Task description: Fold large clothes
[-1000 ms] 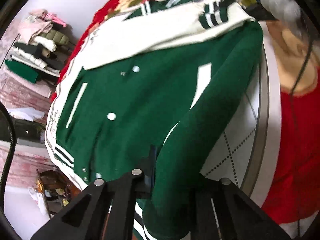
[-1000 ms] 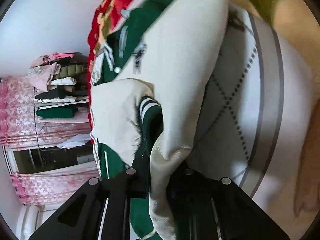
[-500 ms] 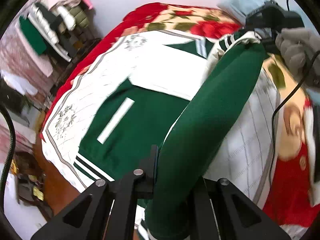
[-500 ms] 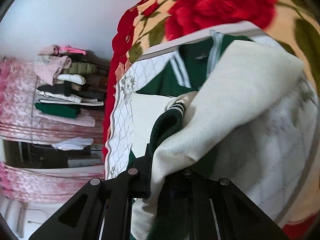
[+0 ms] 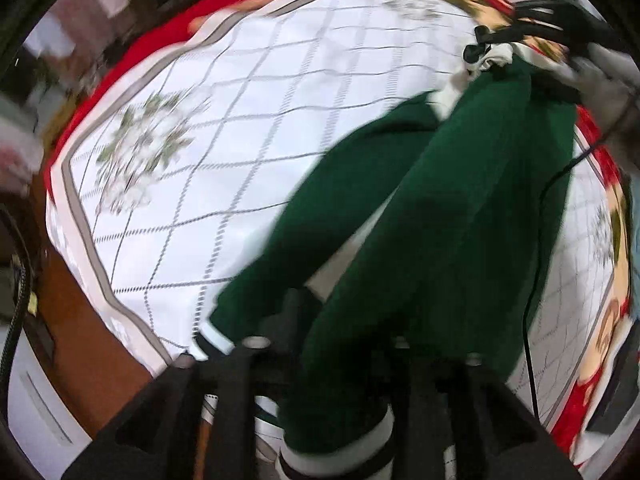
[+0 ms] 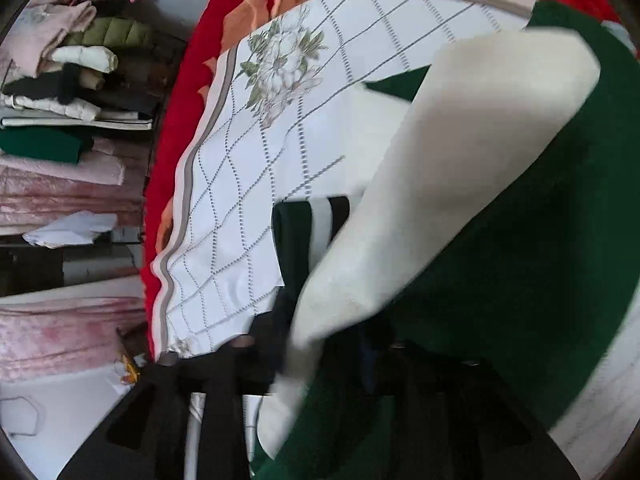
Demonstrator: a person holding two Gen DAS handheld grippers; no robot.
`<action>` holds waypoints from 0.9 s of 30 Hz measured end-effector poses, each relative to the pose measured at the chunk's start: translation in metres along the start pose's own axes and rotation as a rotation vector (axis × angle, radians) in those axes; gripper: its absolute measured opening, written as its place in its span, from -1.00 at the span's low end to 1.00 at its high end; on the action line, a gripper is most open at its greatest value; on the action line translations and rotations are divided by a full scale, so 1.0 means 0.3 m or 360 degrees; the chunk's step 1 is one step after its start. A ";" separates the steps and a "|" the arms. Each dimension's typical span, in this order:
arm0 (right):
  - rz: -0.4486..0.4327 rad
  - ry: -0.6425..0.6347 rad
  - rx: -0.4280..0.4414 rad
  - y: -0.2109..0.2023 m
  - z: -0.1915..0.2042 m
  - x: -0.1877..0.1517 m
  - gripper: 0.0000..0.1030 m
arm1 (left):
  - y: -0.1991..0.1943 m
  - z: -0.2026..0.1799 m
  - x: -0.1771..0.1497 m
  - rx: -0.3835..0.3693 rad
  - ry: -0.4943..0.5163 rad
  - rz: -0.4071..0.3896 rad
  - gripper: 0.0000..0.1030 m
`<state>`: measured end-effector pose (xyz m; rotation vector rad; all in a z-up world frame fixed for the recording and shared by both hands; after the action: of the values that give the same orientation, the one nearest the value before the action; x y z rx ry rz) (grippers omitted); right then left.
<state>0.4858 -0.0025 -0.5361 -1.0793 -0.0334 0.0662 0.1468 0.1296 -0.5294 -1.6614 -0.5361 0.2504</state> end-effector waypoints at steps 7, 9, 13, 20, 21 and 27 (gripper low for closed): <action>-0.0173 0.0053 0.0089 -0.254 -0.182 -0.127 0.32 | -0.022 0.003 0.000 0.0180 0.0011 -0.0069 0.65; -0.0218 0.0089 -0.0007 -0.316 -0.288 -0.162 0.32 | 0.037 0.022 0.015 0.0263 -0.0019 -0.0025 0.65; -0.0211 0.0238 -0.0154 -0.330 -0.517 -0.191 0.32 | 0.204 0.148 0.020 0.0346 -0.0134 0.0090 0.79; -0.0212 0.0356 0.0043 -0.153 -0.739 -0.075 0.71 | 0.213 0.133 0.022 0.0386 0.0024 0.0042 0.86; -0.0207 0.0394 0.0065 -0.122 -0.763 -0.053 0.71 | 0.215 0.128 0.021 0.0405 0.0046 0.0033 0.87; -0.0268 0.0468 0.0246 -0.110 -0.801 -0.043 -0.48 | 0.225 0.092 0.049 0.0477 0.0097 0.0000 0.87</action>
<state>0.4884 -0.2303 -0.6202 -0.9191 0.1439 -0.2386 0.1604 0.1553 -0.5980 -1.3736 -0.4301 0.2657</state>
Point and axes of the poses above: each gripper's, at about its wrist camera, not at the fingertips, and y roughly the way its jaws point, z to its left, x to its top, the point moved 2 cm from there along y, roughly the way its jaws point, and after that the axes turned 5 degrees about -x, right-handed, at the moved point
